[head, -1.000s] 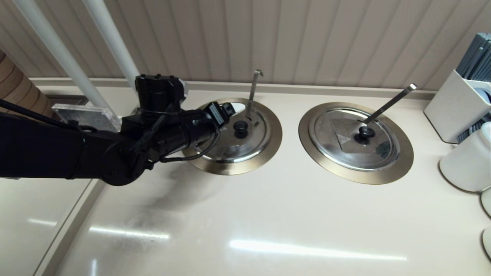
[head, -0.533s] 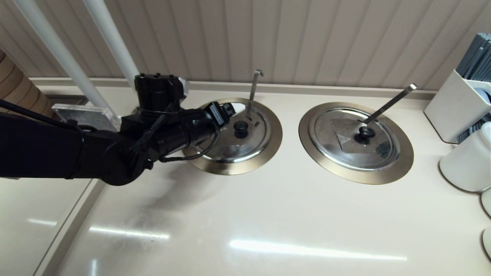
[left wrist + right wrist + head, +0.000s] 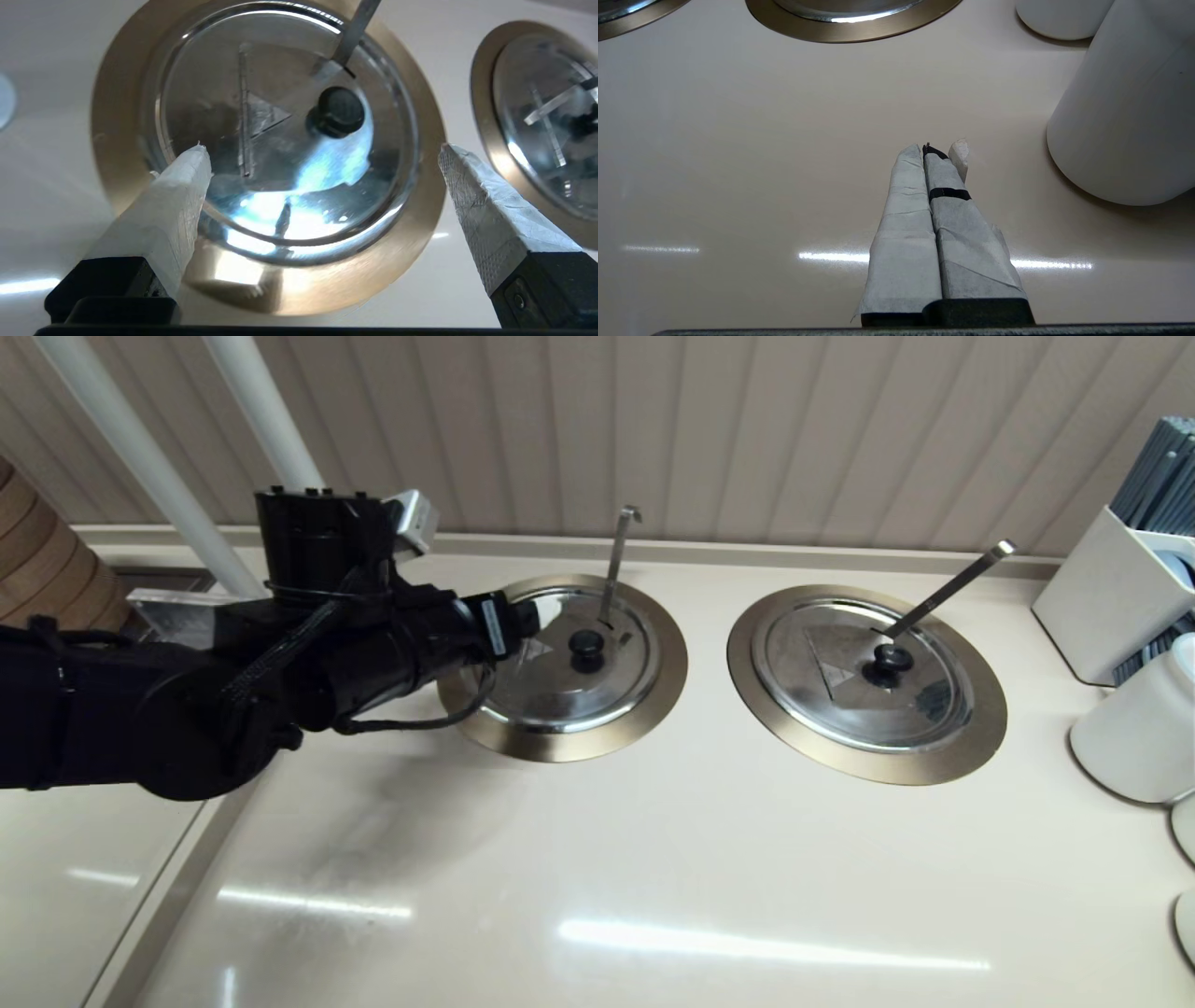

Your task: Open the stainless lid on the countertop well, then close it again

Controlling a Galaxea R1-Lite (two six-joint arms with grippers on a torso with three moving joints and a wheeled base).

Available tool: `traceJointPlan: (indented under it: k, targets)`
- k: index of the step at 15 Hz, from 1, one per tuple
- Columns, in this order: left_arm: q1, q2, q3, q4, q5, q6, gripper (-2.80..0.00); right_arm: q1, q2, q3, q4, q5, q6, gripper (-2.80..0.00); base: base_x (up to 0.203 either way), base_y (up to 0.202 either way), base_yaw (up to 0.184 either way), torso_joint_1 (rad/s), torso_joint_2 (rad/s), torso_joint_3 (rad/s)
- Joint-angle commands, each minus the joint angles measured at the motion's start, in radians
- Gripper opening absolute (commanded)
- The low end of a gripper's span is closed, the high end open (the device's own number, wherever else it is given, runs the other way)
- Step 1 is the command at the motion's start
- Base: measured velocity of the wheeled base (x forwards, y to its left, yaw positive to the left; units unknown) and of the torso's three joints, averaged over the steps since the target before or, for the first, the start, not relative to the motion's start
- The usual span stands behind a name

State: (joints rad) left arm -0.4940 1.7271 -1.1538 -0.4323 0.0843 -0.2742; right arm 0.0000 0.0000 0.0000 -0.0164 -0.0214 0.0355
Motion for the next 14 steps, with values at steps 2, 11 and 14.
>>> traceJointPlan:
  k: [2,11,14]
  targets:
    - [0.0,-0.108,0.1,0.017,0.046,0.075,-2.8,0.0,0.0,0.005,0.0,0.0,0.001,-2.8,0.0,0.0,0.0,0.0,0.0,0.0]
    - [0.007,-0.825,0.435,0.358,0.246,0.165,-2.8,0.0,0.0,0.005,0.0,0.0,0.0,-2.8,0.0,0.0,0.0,0.0,0.0,0.0]
    - [0.103,-1.199,0.407,0.78,0.28,0.243,-2.8,0.0,0.0,0.005,0.0,0.0,0.0,-2.8,0.0,0.0,0.0,0.0,0.0,0.0]
